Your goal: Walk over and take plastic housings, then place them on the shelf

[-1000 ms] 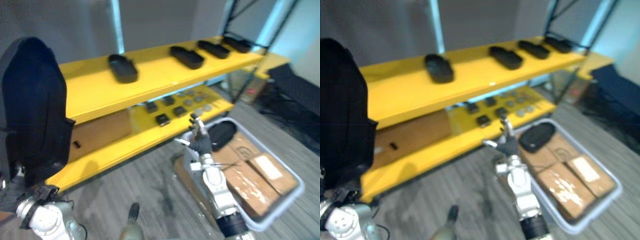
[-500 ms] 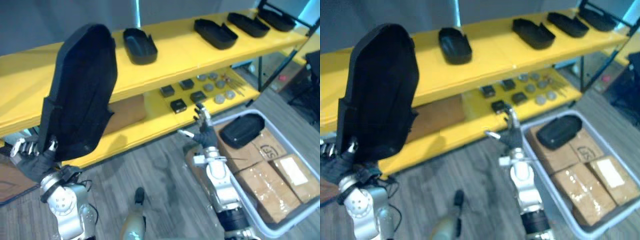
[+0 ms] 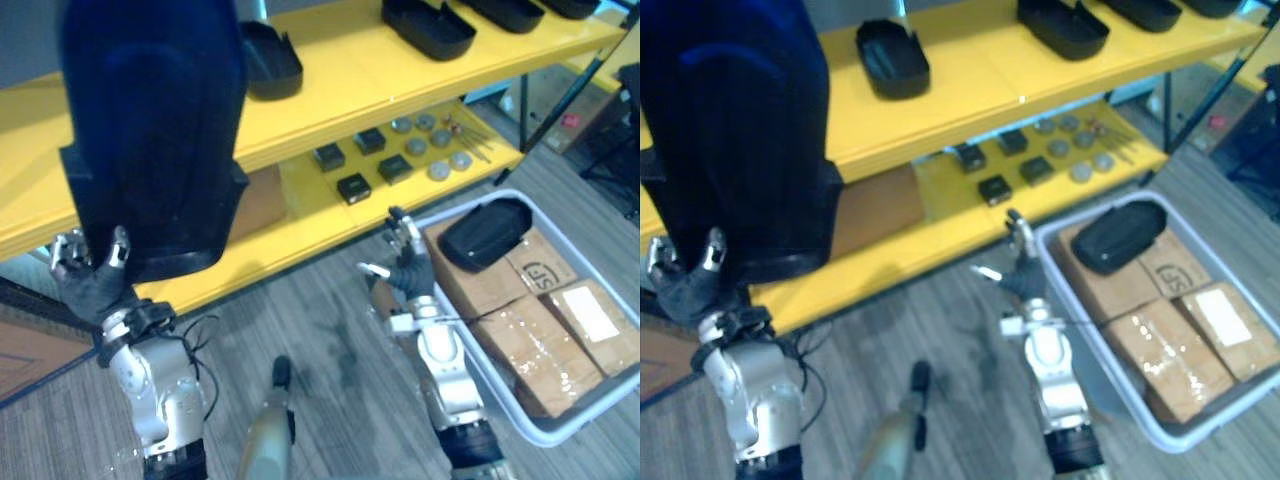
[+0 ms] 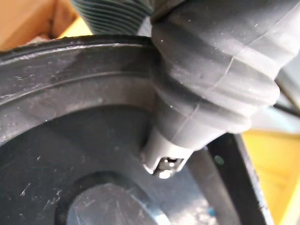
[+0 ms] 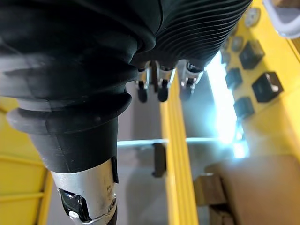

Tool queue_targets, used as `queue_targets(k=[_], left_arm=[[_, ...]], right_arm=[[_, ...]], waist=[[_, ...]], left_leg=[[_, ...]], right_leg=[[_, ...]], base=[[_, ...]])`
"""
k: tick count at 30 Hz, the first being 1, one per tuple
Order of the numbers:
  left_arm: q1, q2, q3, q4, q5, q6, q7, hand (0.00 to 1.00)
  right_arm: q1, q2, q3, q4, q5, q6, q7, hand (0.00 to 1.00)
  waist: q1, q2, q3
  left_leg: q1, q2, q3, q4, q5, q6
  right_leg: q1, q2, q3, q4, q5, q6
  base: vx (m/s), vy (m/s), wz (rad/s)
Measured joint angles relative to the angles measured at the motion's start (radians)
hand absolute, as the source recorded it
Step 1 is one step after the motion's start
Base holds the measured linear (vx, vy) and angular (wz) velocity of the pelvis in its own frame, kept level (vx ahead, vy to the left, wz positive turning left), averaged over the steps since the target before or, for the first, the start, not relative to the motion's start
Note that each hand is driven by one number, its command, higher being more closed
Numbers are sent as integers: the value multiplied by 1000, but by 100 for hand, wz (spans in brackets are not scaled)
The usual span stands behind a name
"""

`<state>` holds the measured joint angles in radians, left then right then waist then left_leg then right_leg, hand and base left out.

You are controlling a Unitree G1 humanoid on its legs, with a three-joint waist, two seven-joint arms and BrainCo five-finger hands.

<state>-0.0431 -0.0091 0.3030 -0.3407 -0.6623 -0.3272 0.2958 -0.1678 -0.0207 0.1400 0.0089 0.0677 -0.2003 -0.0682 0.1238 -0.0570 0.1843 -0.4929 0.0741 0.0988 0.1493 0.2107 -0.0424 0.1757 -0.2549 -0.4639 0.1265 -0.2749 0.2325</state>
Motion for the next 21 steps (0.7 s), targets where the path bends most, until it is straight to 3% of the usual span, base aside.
queue_targets(k=[2,3,4,5,6,7,8,10,12,13,14,15,17,18,20,21], left_arm=[[1,0,-1,0,1,0,-4,100],[1,-5,-9,1,2,0,-6,100],[1,-3,-17,3,5,0,-11,100],[1,-1,-20,6,7,0,-14,100],[3,5,-25,12,13,1,-14,100],[6,7,-31,16,13,1,-14,100],[4,17,-36,17,15,0,-14,100],[5,34,-29,22,16,-2,-2,100],[5,38,-31,26,42,-2,-1,100],[4,40,-31,26,50,-2,-1,100],[-5,42,-36,26,54,-3,-1,100],[-18,41,-43,28,55,-3,-1,100],[-26,40,-49,43,56,-3,-1,100],[-26,39,-49,48,57,-3,-2,100],[-24,33,-50,53,63,-3,-7,100],[-9,5,-49,52,76,-4,-17,100]], right_arm=[[-6,2,-3,0,-2,0,-3,0],[0,-4,-9,0,-2,0,-5,0],[12,-9,-25,1,-2,1,-9,0],[14,-12,-34,1,-2,1,-13,0],[15,-11,-54,0,-3,1,-20,0],[14,-13,-86,0,-4,1,-23,0],[9,-10,-107,0,-4,-1,-26,0],[-14,-9,-110,0,-8,-2,-29,0],[-24,-10,-110,-1,-16,-2,-26,0],[-28,-10,-110,-1,-21,-2,-25,0],[-42,-16,-113,-2,-24,-2,-26,0],[-56,-22,-119,-3,-24,-2,-28,0],[-63,-25,-122,-3,-24,-2,-39,0],[-65,-25,-121,-4,-24,-2,-39,0],[-77,-26,-117,-4,-20,-2,-38,0],[-88,-32,-105,-3,7,-2,-30,0]], waist=[[2,-22,11],[-14,-17,16],[-25,-16,16],[-27,-17,17],[-29,-19,18],[-33,-17,19],[-39,-8,25],[-51,-7,26],[-52,4,32],[-53,7,34],[-59,8,35],[-63,10,35],[-76,-1,28],[-77,-2,28],[-82,1,26],[-75,42,9]], left_leg=[[-1,-22,21,45,-50,-1],[0,-34,18,71,-73,8],[23,-40,16,68,-86,20],[39,-42,12,65,-95,25],[83,-52,-2,49,-111,33],[143,-61,-24,17,-125,42],[179,-63,-52,-3,-133,49],[254,-69,-87,-42,-149,71],[311,-73,-101,-42,-177,80],[323,-77,-107,-41,-187,80],[336,-79,-125,-38,-203,79],[338,-81,-149,-34,-217,70],[358,-96,-198,-32,-237,46],[366,-104,-213,-26,-245,36],[371,-123,-266,33,-301,7],[359,-96,-298,71,-330,-15]], right_leg=[[6,-36,0,39,-13,-34],[-22,-62,4,156,-3,-66],[-88,-96,29,335,31,-154],[-123,-111,52,424,69,-212],[-178,-132,101,561,212,-283],[-206,-134,155,643,379,-247],[-235,-122,181,720,341,-211],[-321,-90,180,821,124,-210],[-357,-63,147,718,54,-204],[-369,-54,144,658,44,-209],[-389,-14,169,505,45,-199],[-406,35,230,334,64,-171],[-416,75,332,156,119,-114],[-410,75,345,130,135,-117],[-361,74,349,84,249,-132],[-332,101,302,84,263,-135]], base=[[95,66,5],[128,115,36],[145,138,40],[201,172,37],[376,206,39],[421,189,51],[394,119,58],[375,47,47],[325,31,27],[289,-34,35],[259,-86,49],[282,-137,69],[264,-195,78],[275,-264,90],[252,-278,87],[301,-314,81]])
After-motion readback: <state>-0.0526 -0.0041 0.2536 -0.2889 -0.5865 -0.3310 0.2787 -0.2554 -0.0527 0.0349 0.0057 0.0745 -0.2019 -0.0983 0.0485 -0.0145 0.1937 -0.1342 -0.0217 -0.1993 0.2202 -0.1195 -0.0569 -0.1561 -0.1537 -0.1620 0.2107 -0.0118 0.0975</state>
